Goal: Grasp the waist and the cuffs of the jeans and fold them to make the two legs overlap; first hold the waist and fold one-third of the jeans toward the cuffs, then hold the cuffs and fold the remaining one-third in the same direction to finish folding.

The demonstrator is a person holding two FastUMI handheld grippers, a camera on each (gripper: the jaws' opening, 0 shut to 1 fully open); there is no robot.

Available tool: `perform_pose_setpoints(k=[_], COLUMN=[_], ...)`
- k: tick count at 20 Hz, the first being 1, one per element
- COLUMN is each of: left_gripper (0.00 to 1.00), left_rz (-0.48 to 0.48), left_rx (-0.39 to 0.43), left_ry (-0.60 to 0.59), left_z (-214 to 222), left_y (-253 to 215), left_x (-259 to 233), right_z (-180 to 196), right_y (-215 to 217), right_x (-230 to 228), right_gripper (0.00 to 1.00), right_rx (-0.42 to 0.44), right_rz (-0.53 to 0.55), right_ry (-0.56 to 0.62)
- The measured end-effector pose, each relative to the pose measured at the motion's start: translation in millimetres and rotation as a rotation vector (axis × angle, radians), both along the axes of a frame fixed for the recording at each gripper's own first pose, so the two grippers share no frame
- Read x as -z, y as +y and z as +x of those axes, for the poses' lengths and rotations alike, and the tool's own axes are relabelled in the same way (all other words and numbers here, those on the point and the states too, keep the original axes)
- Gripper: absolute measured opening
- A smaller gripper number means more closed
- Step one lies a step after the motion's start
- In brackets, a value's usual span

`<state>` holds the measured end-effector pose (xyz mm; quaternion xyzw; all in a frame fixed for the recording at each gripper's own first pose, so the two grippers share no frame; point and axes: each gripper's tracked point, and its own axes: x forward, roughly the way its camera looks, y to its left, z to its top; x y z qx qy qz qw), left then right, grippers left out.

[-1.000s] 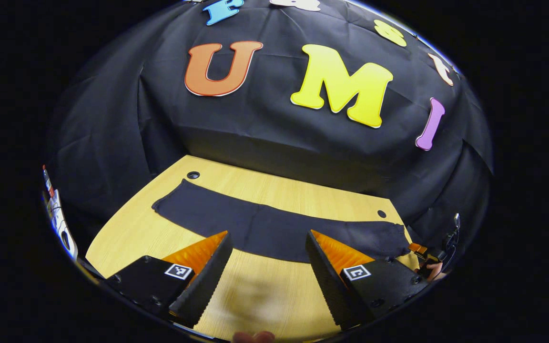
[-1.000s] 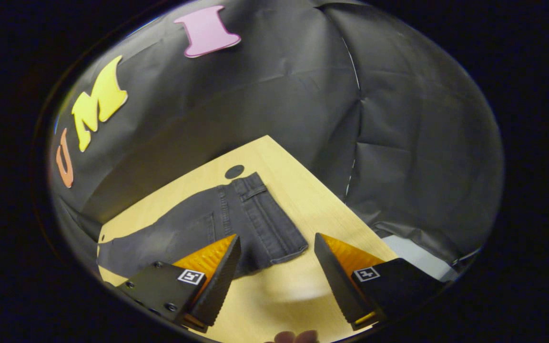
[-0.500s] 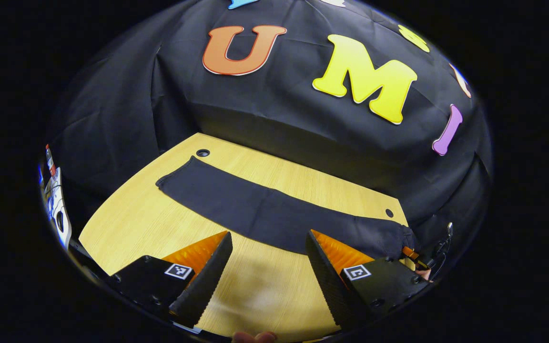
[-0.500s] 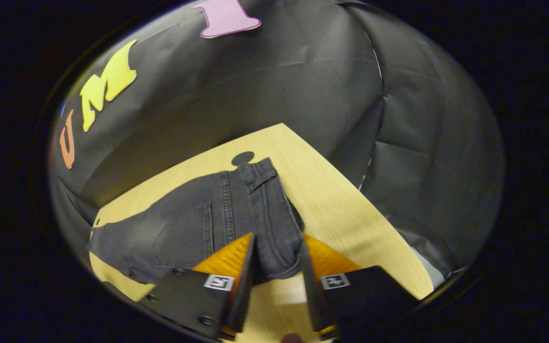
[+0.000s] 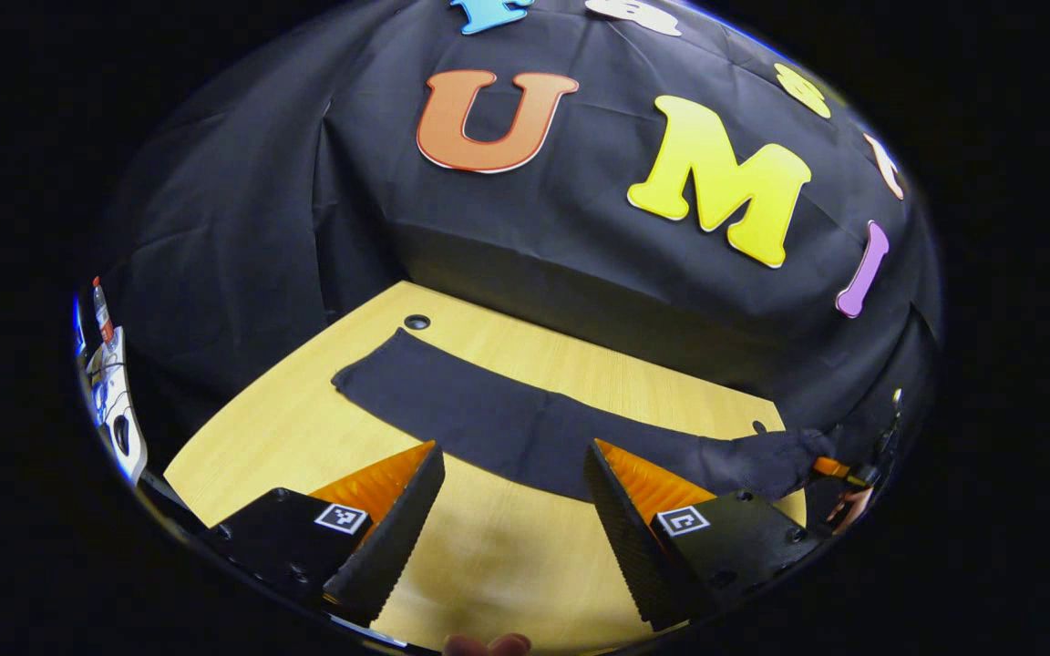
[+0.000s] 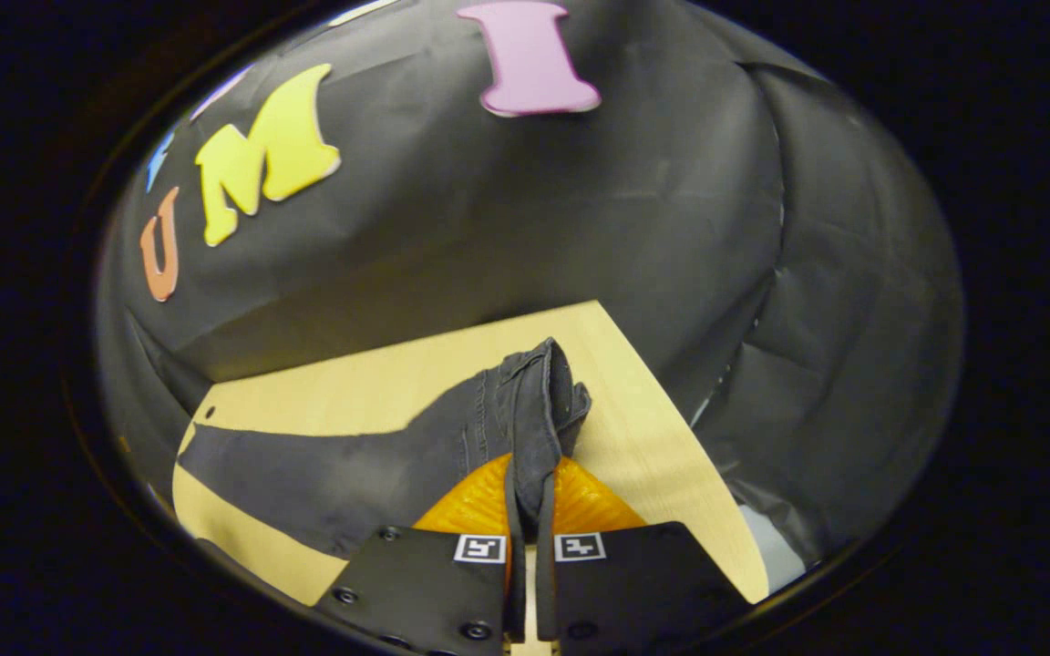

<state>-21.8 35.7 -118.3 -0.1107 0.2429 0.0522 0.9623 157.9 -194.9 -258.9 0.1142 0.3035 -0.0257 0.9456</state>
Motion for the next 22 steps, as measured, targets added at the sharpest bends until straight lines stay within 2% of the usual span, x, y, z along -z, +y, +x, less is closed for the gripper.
perform_pose_setpoints(k=[2, 3, 5, 6, 8, 11, 14, 17, 18, 19, 20, 22], left_gripper=[0.99, 0.99, 0.99, 0.99, 0.99, 0.99, 0.99, 0.99, 0.99, 0.99, 0.99, 0.99], left_rz=[0.005, 0.011, 0.019, 0.022, 0.021, 0.021, 0.024, 0.021, 0.019, 0.012, 0.003, -0.022], left_rx=[0.005, 0.004, -0.006, -0.012, -0.026, -0.063, -0.108, -0.165, -0.189, -0.208, -0.226, -0.243], left_ry=[-0.039, -0.056, -0.09, -0.104, -0.122, -0.132, -0.134, -0.131, -0.129, -0.125, -0.117, -0.106], left_z=[0.9, 0.3, -3.3, -5.0, -9.6, -18.8, -28.4, -37.8, -40.0, -43.5, -48.1, -51.2], left_y=[13.7, 20.8, 41.4, 49.1, 68.0, 104.7, 146.9, 183.9, 196.1, 203.6, 211.5, 217.8], left_x=[-5.3, -7.5, -10.9, -11.9, -11.5, -4.6, 2.8, 7.7, 9.1, 12.2, 15.4, 21.0], right_z=[0.6, 3.0, 3.7, 5.7, 11.7, 22.0, 16.3, 12.0, 12.1, 13.1, 12.5, 11.9], right_y=[29.2, 50.3, 97.9, 123.5, 183.5, 285.7, 379.2, 452.8, 464.9, 475.8, 484.9, 497.9], right_x=[-29.8, -44.3, -68.2, -74.4, -81.6, -83.3, -58.9, 2.6, 29.8, 56.4, 77.2, 104.4], right_gripper=[0.05, 0.01, 0.05, 0.01, 0.05, 0.05, 0.05, 0.05, 0.01, 0.05, 0.01, 0.05], right_rx=[-0.032, -0.046, -0.092, -0.11, -0.173, -0.268, -0.363, -0.456, -0.478, -0.492, -0.507, -0.528], right_rz=[-0.026, -0.027, -0.029, -0.035, -0.049, -0.056, -0.075, -0.129, -0.159, -0.186, -0.205, -0.261], right_ry=[-0.015, -0.017, -0.022, -0.029, -0.036, -0.056, -0.053, 0.002, 0.026, 0.056, 0.079, 0.103])
